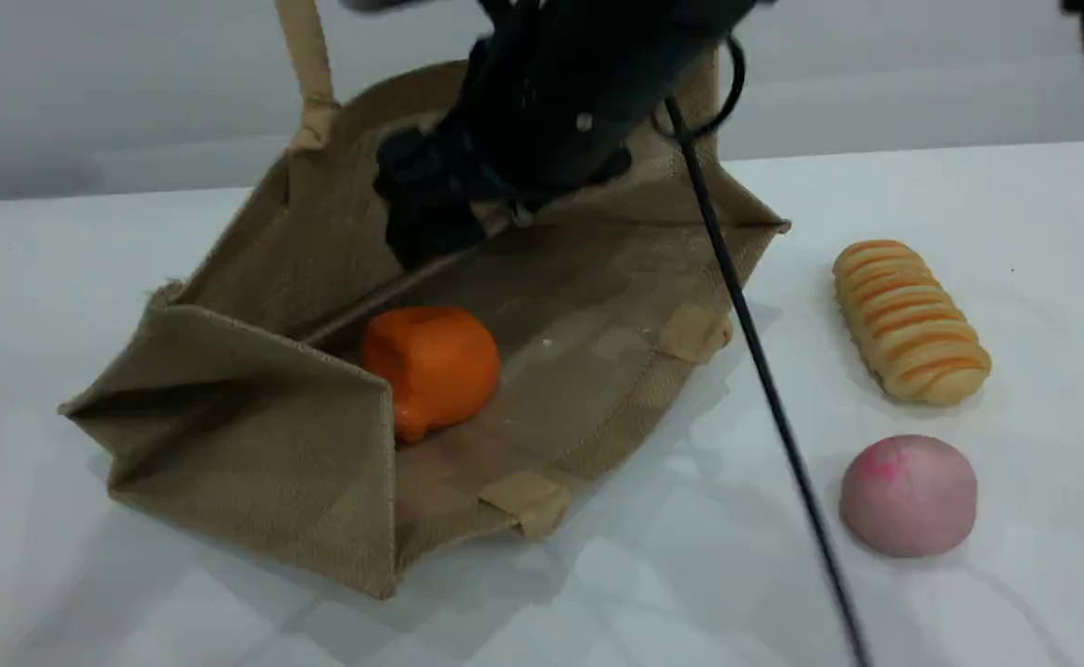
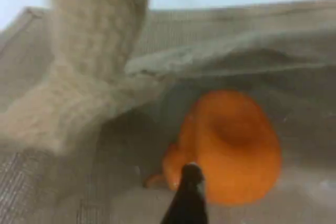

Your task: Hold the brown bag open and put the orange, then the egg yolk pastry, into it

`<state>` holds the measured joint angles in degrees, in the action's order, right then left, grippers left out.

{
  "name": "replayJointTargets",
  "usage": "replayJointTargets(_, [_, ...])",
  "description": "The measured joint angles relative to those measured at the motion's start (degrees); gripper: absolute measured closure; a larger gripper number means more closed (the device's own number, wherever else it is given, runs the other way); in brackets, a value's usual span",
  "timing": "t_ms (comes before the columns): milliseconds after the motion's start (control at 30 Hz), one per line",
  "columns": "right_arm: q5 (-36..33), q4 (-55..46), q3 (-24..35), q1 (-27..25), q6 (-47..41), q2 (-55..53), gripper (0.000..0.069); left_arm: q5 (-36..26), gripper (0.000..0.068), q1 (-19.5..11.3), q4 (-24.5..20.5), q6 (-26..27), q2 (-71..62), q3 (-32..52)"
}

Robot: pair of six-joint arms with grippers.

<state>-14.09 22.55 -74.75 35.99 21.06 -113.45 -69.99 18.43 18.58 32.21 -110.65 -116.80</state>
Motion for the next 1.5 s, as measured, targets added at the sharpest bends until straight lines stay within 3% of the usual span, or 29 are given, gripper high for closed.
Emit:
replayJointTargets(300, [-7.4, -1.4, 0.0, -5.1, 0.0, 6.6, 0.0121, -0.1, 0.0604, -1.0, -0.8, -1.7, 0.1, -3.4])
replayJointTargets(533, [-9.7, -1.7, 0.0, -8.1, 0.0, 7.2, 0.0121, 0.0, 0.0604, -6.5, -0.6, -4.1, 0.9, -3.4])
replayJointTargets(733, [-7.1, -2.1, 0.0, -8.0, 0.0, 6.9, 0.0121, 0.0, 0.0604, -12.0, -0.2, -4.1, 3.1, -3.4])
replayJointTargets(933, [-5.0, -1.9, 0.0, -8.0, 0.0, 4.9, 0.0121, -0.1, 0.0604, -16.9, 4.6, -3.7, 4.8, -3.3])
replayJointTargets(1333, [1.6, -1.7, -0.1, -8.2, -0.1, -4.5, 0.0121, 0.0, 0.0604, -17.2, 9.0, -2.4, 4.8, -3.3])
replayJointTargets(1500, [-2.4, -1.7, -3.1, -10.4, -2.2, -8.5, 0.0121, 0.0, 0.0604, -17.2, 9.3, -2.5, 4.8, -3.3])
